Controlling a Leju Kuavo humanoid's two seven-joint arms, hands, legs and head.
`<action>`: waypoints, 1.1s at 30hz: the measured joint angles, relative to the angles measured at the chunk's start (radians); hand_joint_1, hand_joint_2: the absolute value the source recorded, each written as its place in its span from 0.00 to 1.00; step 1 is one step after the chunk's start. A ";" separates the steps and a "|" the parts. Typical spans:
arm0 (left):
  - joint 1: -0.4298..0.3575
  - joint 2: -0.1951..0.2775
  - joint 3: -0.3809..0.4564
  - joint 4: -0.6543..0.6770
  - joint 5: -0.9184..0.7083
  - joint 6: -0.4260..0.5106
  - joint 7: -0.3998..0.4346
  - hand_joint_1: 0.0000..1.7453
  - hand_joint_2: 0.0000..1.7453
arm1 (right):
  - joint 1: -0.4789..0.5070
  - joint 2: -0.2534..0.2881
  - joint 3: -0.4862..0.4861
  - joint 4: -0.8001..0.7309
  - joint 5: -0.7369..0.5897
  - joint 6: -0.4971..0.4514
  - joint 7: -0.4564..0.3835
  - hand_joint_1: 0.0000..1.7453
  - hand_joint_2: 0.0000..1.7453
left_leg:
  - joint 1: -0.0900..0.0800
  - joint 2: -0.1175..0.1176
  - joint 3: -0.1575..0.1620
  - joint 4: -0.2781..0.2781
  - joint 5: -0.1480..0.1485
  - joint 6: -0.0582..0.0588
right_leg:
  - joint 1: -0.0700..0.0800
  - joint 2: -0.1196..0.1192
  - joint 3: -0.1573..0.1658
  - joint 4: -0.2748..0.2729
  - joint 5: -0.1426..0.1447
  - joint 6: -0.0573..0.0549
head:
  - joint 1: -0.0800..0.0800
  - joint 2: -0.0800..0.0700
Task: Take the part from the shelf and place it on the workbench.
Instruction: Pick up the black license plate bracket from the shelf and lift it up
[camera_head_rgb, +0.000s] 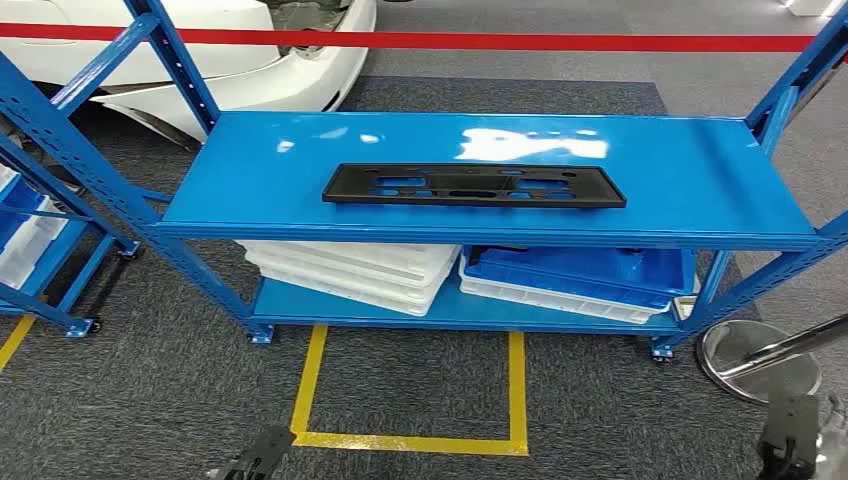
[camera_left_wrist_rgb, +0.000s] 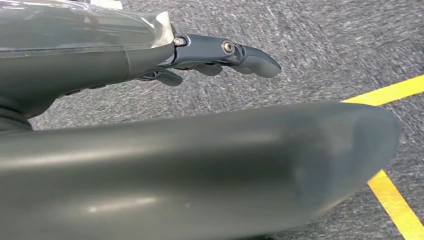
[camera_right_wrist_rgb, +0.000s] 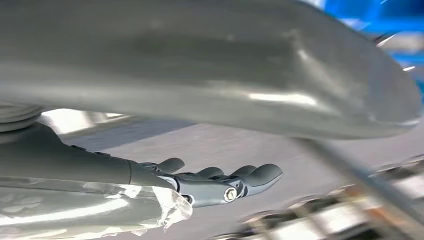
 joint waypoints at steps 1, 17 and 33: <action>0.000 0.000 0.000 0.000 -0.001 0.000 0.000 0.00 0.00 | -0.001 0.000 0.009 -0.003 0.000 0.001 0.000 0.00 0.00 | 0.000 0.000 0.000 0.000 0.000 0.000 | 0.000 0.000 0.000 0.000 0.000 0.000 | 0.000 0.000; -0.018 -0.012 -0.004 0.001 -0.055 -0.012 0.002 0.00 0.00 | -0.007 0.004 0.498 -0.179 -0.026 0.048 -0.033 0.00 0.00 | 0.000 0.000 -0.002 0.000 0.000 0.000 | 0.000 -0.001 0.000 0.000 0.000 0.000 | 0.000 0.000; -0.035 -0.019 -0.020 0.005 -0.107 -0.029 0.005 0.00 0.00 | -0.007 0.004 1.086 -0.336 -0.062 0.023 -0.075 0.00 0.00 | 0.000 0.000 -0.002 0.000 0.000 0.000 | 0.001 0.000 -0.001 0.000 0.000 0.000 | 0.000 0.000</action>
